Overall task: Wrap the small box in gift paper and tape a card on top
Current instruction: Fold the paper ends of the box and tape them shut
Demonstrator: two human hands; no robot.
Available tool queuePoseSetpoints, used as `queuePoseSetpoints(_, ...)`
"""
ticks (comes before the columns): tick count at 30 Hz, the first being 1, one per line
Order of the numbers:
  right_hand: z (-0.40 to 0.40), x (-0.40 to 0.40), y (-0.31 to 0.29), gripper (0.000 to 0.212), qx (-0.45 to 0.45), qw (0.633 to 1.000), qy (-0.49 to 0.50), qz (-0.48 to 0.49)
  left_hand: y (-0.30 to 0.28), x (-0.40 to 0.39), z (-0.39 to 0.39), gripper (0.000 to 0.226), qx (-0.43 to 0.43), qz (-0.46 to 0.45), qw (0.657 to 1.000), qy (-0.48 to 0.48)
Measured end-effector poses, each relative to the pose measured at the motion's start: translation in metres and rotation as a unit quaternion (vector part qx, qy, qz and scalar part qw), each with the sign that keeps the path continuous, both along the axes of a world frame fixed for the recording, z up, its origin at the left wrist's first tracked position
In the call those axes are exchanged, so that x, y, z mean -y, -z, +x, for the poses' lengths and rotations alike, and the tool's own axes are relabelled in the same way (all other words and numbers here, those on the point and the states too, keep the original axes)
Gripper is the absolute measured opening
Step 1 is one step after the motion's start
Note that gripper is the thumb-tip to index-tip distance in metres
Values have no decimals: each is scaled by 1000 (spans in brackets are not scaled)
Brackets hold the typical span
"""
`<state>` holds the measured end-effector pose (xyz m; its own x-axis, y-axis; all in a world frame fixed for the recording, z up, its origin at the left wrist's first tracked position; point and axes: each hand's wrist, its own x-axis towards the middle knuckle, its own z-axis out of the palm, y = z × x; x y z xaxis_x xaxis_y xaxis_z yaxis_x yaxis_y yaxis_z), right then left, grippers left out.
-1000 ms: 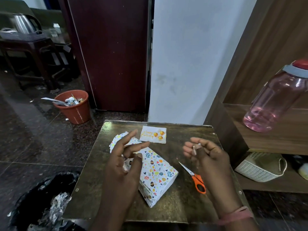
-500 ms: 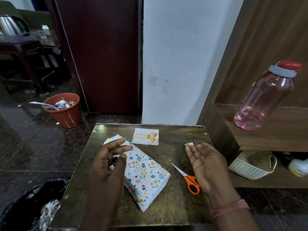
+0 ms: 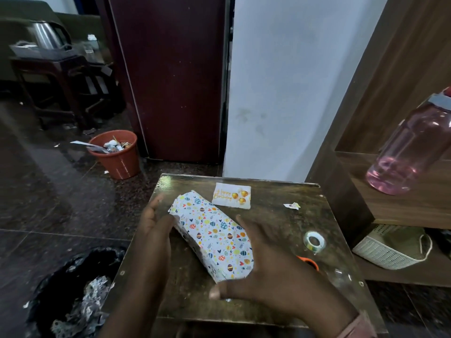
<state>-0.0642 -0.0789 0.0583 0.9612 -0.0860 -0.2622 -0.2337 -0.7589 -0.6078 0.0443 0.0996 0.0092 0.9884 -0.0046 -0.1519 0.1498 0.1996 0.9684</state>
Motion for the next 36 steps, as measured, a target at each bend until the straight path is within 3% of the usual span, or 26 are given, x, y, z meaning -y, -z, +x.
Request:
queuePoseSetpoints(3,1,-18,0,135,12,996,-18,-88,1,-2,2,67,-42,-4,998,36)
queuePoseSetpoints(6,4,-20,3,104,50,989,-16,-141,1,1,1,69,-37,-2,998,49)
queuePoseSetpoints(8,6,-13,6,90,61,989,-12,-134,0,2,2,67,-35,12,998,46)
queuePoseSetpoints(14,9,15,20,71,124,990,3,-72,5,0,4,32,-26,41,998,25)
queuePoseSetpoints(19,8,29,23,43,163,986,39,-25,10,-2,7,47,-27,56,998,33)
queuePoseSetpoints(25,6,34,22,35,154,986,11,-60,12,-8,4,48,-28,78,996,39)
queuePoseSetpoints(28,5,37,21,34,142,988,17,-61,5,-3,-2,49,44,157,986,31)
queuePoseSetpoints(31,4,37,18,36,130,988,-9,-79,-8,0,-13,58,161,296,940,61)
queuePoseSetpoints(36,3,40,18,33,98,992,-32,-79,0,-11,-13,42,269,318,893,169)
